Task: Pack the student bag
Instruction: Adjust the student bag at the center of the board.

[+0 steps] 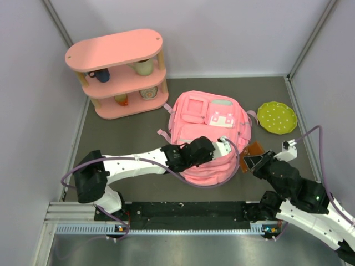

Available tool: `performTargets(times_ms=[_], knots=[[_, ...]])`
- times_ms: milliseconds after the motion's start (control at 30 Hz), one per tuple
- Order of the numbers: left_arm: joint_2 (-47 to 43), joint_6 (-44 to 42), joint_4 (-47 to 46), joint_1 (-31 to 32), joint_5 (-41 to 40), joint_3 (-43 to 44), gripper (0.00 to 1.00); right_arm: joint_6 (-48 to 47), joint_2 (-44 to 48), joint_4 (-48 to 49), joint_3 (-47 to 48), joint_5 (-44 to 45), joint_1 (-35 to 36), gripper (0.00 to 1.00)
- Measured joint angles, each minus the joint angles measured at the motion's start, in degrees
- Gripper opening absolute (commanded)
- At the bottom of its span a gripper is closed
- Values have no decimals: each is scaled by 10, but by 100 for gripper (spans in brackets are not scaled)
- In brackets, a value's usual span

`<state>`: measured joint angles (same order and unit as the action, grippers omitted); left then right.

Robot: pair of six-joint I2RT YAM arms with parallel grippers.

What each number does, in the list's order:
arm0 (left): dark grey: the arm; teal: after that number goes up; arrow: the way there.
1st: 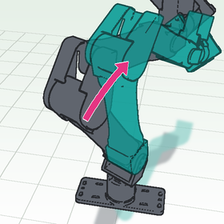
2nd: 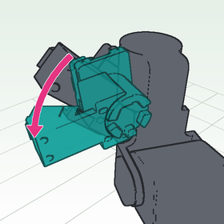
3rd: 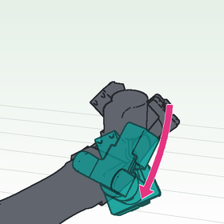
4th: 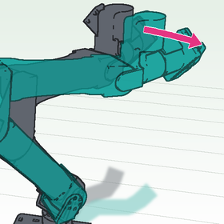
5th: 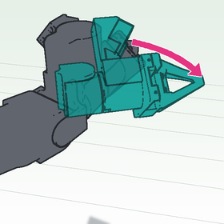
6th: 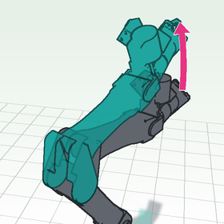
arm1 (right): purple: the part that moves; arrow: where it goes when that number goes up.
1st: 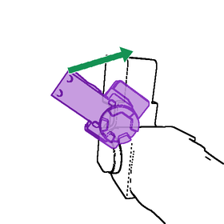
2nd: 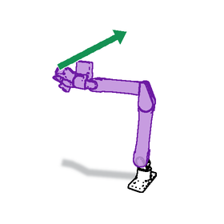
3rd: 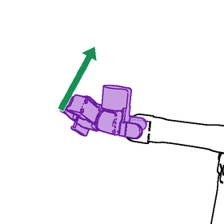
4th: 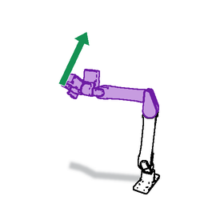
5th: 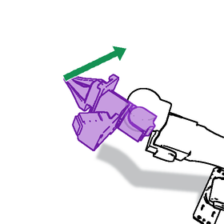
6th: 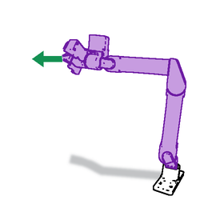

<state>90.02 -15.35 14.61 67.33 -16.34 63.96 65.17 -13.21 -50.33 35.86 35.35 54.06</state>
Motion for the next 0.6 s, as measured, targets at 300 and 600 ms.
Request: performTargets(times_ms=[300, 600], knots=[[-9, 6, 43, -7, 22, 28, 0, -1, -3, 28, -36, -65, 0, 0], [-41, 42, 62, -23, 63, 31, 0, -5, -5, 87, -62, -123, 0, 0]])
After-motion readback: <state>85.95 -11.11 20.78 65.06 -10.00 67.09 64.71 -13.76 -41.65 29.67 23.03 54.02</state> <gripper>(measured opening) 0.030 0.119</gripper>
